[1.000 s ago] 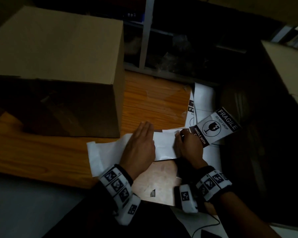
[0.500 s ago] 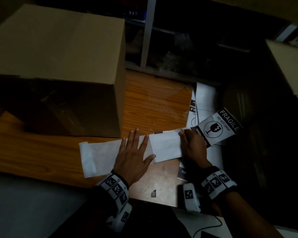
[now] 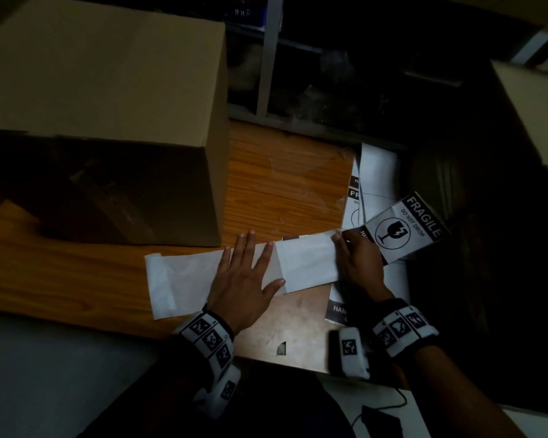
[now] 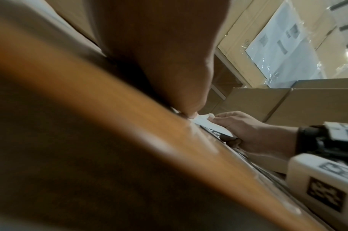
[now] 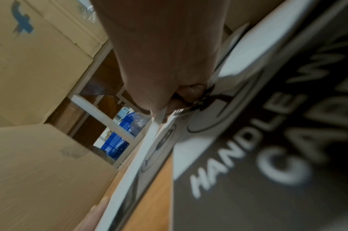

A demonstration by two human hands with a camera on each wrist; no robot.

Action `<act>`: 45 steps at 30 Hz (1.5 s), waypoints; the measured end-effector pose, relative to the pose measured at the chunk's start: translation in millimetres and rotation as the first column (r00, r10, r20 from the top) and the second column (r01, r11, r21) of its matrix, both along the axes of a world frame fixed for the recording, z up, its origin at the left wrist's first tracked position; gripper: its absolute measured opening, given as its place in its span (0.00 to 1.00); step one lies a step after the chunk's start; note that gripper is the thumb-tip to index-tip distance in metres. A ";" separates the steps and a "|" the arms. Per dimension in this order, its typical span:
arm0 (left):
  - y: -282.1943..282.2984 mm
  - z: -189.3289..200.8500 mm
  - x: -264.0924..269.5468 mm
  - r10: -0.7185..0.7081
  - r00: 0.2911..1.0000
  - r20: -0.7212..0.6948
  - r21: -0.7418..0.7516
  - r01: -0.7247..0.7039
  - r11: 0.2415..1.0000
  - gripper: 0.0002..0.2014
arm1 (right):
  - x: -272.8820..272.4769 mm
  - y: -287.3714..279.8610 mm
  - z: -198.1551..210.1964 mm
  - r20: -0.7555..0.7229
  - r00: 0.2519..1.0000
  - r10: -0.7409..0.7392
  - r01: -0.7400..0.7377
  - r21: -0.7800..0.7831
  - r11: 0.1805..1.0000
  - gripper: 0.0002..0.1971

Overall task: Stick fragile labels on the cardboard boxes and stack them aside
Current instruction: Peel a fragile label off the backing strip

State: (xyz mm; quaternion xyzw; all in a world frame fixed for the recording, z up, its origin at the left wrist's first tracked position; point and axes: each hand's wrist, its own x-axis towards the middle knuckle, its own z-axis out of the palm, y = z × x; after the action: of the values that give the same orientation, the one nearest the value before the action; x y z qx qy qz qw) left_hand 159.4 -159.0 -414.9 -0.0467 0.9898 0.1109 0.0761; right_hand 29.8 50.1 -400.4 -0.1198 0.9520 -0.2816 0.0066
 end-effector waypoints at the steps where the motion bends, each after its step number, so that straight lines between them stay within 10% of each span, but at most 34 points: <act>1: 0.0 -1.0 0.0 -0.003 1.000 -0.001 0.001 0.003 1.000 0.43 | -1.5 0.1 0.2 0.008 1.000 0.000 0.000 0.008 1.000 0.15; 45: -4.8 -3.9 1.1 -0.038 0.999 -0.018 0.006 0.038 0.999 0.46 | -74.0 -37.2 54.2 0.232 0.889 0.394 -0.419 0.067 0.906 0.13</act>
State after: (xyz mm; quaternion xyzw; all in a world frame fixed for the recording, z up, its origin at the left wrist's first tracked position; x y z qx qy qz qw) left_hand 160.4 -163.7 -418.8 -0.0268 0.9908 0.1132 0.0697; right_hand -44.2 12.9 -346.2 -0.2853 0.9141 -0.2298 0.1741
